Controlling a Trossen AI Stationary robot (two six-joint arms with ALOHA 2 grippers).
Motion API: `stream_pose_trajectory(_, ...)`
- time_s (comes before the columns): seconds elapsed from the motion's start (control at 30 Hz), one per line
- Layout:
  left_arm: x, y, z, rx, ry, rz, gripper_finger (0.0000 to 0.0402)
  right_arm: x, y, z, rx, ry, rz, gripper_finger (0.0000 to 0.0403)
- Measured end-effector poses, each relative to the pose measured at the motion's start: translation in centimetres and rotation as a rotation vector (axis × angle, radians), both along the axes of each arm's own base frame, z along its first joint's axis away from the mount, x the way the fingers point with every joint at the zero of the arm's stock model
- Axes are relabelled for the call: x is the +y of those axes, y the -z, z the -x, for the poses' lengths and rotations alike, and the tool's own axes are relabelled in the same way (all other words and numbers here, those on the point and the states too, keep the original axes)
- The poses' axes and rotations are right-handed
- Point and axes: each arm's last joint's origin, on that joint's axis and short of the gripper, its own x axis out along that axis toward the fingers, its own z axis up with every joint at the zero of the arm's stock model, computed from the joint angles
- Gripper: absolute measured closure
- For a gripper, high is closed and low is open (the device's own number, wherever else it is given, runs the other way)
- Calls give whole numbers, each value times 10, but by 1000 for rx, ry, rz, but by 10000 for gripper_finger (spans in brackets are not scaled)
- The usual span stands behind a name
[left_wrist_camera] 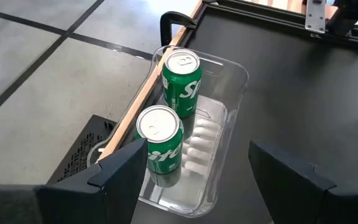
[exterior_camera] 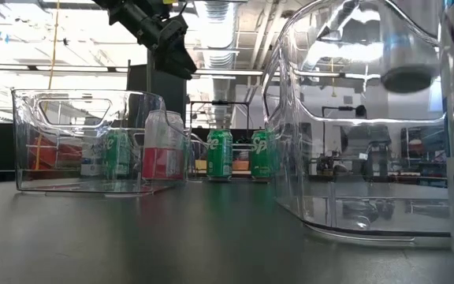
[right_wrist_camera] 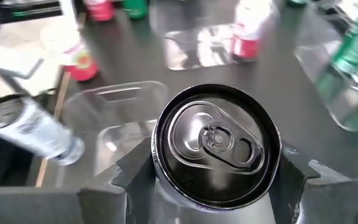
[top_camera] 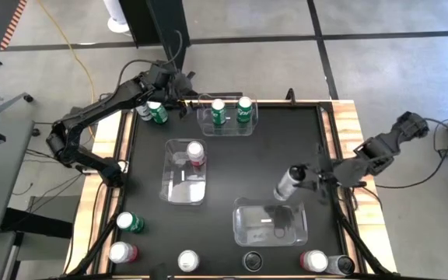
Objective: Sort soda cans
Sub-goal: Put the white soda can into the bottom transparent bin
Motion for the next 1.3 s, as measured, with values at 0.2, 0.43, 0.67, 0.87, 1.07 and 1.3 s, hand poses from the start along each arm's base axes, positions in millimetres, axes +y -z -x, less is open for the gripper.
stream_pose_trajectory(0.2, 0, 0, 0, -7, -11, 14, 125, 18, -10, 9, -30, -162, -27, 171)
stream_pose_trajectory(0.43, -2, -2, -3, -40, -28, 39, 125, 47, 12, 0, 114, -196, 46, 171)
stream_pose_trajectory(0.67, -8, -4, -10, -74, -16, 50, 125, 75, 43, -20, 244, -161, 166, 173)
stream_pose_trajectory(0.87, -17, -4, -16, -70, 2, 48, 125, 84, 60, -30, 288, -58, 207, 174)
stream_pose_trajectory(1.07, -23, -4, -20, -62, 12, 29, 125, 94, 79, -38, 350, 47, 190, 174)
stream_pose_trajectory(1.3, -28, -4, -24, -58, 24, 21, 125, 100, 100, -44, 361, 247, 213, 175)
